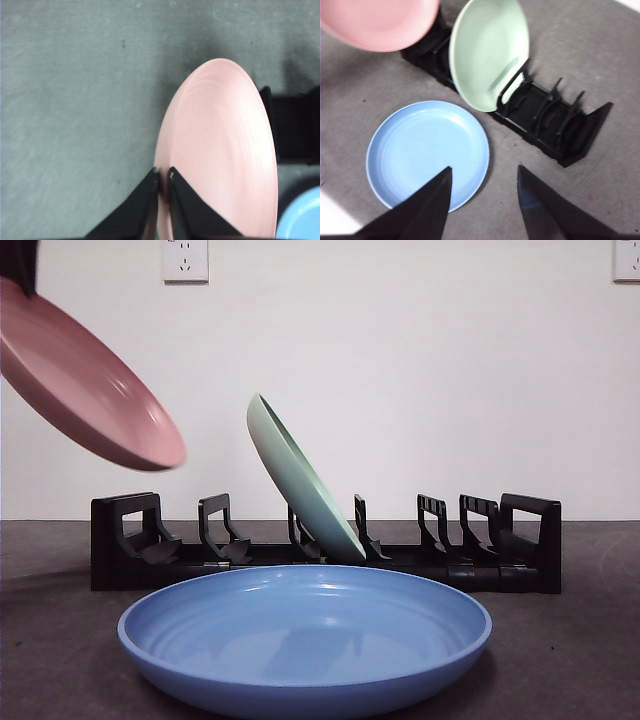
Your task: Place the plate
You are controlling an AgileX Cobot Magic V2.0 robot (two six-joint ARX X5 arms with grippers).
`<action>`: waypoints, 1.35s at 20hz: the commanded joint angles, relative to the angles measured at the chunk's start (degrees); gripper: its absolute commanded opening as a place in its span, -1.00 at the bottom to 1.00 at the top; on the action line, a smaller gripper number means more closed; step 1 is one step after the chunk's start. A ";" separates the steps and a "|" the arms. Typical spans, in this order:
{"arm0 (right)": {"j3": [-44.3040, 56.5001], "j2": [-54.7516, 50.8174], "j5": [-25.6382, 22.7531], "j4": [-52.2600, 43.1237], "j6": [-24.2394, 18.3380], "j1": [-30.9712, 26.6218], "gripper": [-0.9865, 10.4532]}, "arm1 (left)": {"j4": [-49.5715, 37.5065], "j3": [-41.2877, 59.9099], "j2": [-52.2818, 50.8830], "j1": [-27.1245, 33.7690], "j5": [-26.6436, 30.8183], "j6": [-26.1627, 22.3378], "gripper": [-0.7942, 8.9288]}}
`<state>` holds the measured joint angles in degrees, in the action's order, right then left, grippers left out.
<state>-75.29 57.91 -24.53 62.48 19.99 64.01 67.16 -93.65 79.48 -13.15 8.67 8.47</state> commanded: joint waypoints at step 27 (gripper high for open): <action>-1.11 -1.57 -4.11 0.66 0.39 0.61 -0.47 | -19.89 42.58 -25.99 -3.85 -30.36 11.98 -0.81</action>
<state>-75.29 55.94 -28.29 63.51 19.99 64.01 48.29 -50.70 53.23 -16.78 -20.99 18.39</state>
